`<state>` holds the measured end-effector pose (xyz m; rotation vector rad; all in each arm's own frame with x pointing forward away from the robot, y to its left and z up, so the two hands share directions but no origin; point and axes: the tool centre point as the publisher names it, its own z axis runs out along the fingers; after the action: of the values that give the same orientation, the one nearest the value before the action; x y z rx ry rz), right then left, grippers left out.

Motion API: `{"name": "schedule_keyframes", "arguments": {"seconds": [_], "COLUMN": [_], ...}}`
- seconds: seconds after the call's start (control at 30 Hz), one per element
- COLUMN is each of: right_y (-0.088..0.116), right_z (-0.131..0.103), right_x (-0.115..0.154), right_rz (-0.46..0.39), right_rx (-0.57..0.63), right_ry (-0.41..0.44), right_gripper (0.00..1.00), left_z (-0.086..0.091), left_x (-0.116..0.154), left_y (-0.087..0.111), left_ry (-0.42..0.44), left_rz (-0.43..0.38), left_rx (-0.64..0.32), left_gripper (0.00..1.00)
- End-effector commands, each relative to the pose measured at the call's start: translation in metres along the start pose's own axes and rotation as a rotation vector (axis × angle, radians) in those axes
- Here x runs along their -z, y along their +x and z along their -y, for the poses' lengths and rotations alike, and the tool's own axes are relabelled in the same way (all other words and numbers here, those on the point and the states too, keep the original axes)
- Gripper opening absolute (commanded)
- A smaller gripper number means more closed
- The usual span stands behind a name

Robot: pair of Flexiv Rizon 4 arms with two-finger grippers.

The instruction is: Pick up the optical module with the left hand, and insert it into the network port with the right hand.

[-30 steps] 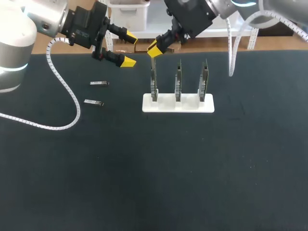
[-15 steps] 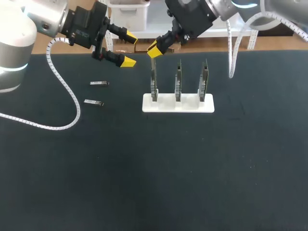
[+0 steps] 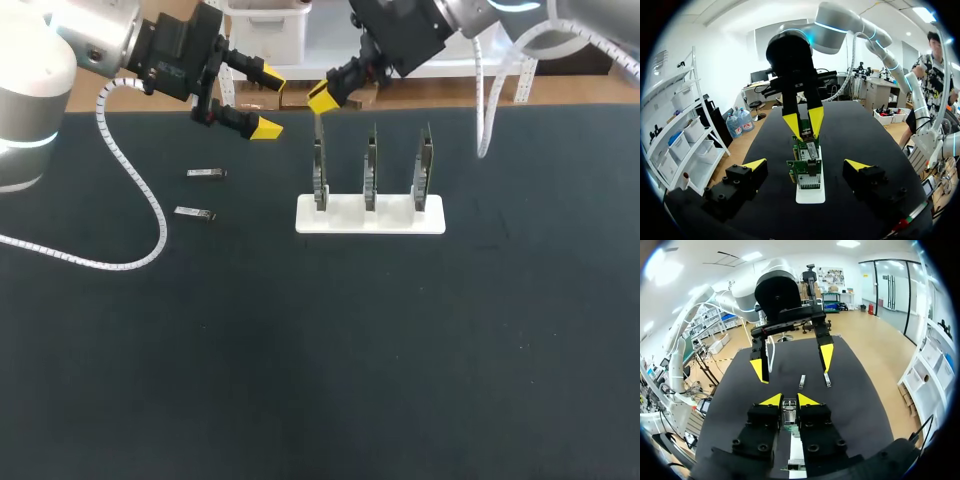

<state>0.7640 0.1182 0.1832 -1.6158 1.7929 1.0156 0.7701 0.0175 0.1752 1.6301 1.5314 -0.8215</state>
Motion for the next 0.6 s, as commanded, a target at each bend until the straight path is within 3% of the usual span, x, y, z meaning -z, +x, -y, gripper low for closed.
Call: {"name": "schedule_keyframes", "arguments": {"seconds": [0.03, 0.6], "right_y": [0.0037, 0.0053], "right_z": [-0.0006, 0.0038], "right_x": [-0.0029, -0.0036], "right_rz": [0.001, 0.004], "right_rx": [-0.007, -0.020], "right_ry": [-0.002, -0.005], "right_gripper": [0.00, 0.00], "left_z": [-0.0020, -0.0020], "left_x": [-0.0001, -0.0001], "left_y": [-0.0008, -0.0008], "left_ry": [0.005, 0.005], "left_rz": [-0.006, -0.006], "left_rx": [0.002, 0.002], "left_gripper": [1.00, 1.00]}}
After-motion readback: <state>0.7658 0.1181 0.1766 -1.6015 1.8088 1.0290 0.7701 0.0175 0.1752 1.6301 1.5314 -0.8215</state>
